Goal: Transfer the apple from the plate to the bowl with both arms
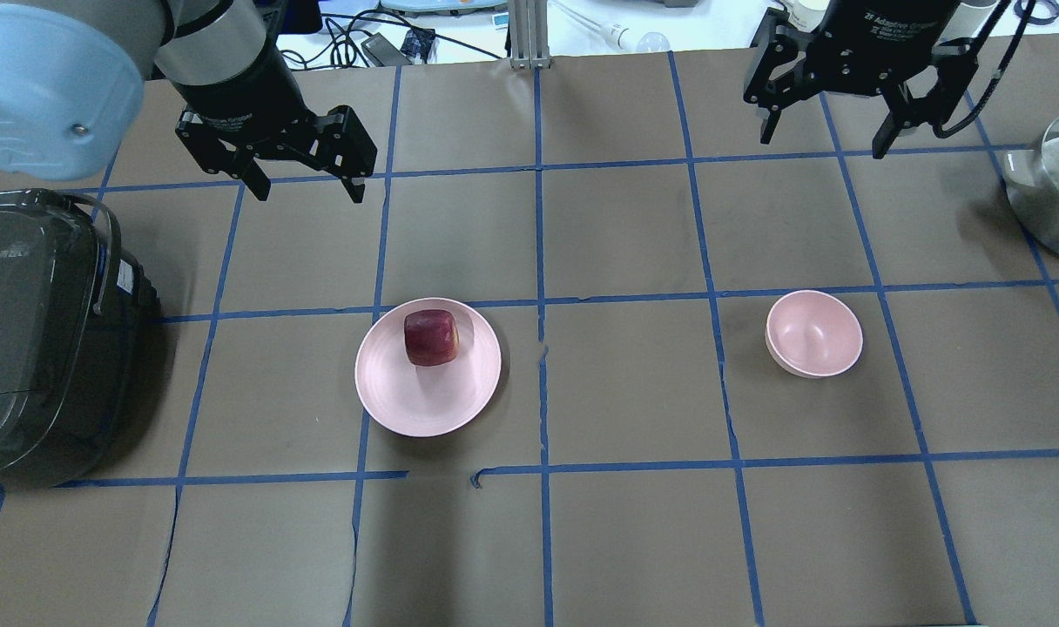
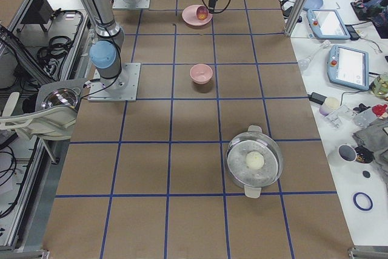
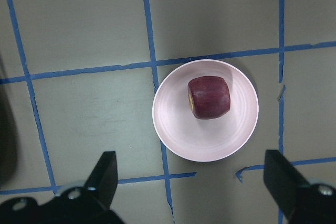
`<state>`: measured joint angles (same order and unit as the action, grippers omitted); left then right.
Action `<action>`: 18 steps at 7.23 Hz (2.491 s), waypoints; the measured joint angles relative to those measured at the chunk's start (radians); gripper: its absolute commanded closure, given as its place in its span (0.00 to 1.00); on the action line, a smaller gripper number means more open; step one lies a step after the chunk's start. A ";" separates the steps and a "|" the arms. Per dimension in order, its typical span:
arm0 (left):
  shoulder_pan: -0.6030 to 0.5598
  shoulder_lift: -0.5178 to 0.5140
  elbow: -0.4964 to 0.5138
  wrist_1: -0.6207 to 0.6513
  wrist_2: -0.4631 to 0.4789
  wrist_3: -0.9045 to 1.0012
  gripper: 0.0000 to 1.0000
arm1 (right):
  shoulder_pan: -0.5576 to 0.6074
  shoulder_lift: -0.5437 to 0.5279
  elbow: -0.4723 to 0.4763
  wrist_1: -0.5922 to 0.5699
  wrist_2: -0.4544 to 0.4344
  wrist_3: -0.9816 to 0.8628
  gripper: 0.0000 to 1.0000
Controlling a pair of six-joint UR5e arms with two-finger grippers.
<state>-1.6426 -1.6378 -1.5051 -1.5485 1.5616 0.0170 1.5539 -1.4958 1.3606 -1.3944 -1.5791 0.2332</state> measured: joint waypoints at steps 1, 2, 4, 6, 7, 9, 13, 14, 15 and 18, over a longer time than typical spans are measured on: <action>-0.002 -0.001 0.000 0.000 0.000 -0.001 0.00 | 0.000 0.000 0.000 0.000 0.000 0.000 0.00; -0.003 -0.004 0.000 0.000 0.001 -0.001 0.00 | 0.000 0.000 0.000 0.000 0.000 0.000 0.00; -0.004 -0.029 -0.028 0.044 0.001 -0.015 0.00 | 0.000 0.000 -0.001 0.000 0.000 -0.001 0.00; -0.006 -0.052 -0.168 0.216 0.000 -0.051 0.00 | -0.001 0.000 0.000 0.000 -0.001 -0.001 0.00; -0.007 -0.060 -0.255 0.314 -0.001 -0.059 0.00 | -0.001 0.000 0.000 0.000 -0.001 -0.001 0.00; -0.012 -0.102 -0.359 0.439 -0.034 -0.080 0.00 | -0.002 0.000 -0.001 0.000 -0.001 -0.002 0.00; -0.059 -0.187 -0.386 0.495 -0.072 -0.100 0.02 | -0.002 0.000 0.000 0.000 -0.001 -0.002 0.00; -0.061 -0.200 -0.387 0.497 -0.072 -0.101 0.04 | -0.002 0.000 0.000 0.000 -0.001 -0.002 0.00; -0.062 -0.215 -0.388 0.500 -0.071 -0.102 0.05 | -0.002 0.000 0.000 0.000 0.000 -0.002 0.00; -0.087 -0.277 -0.392 0.532 -0.071 -0.119 0.39 | -0.002 0.000 0.000 0.000 -0.001 -0.002 0.00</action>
<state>-1.7298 -1.9144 -1.8970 -1.0167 1.4906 -0.1022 1.5524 -1.4956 1.3606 -1.3944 -1.5799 0.2316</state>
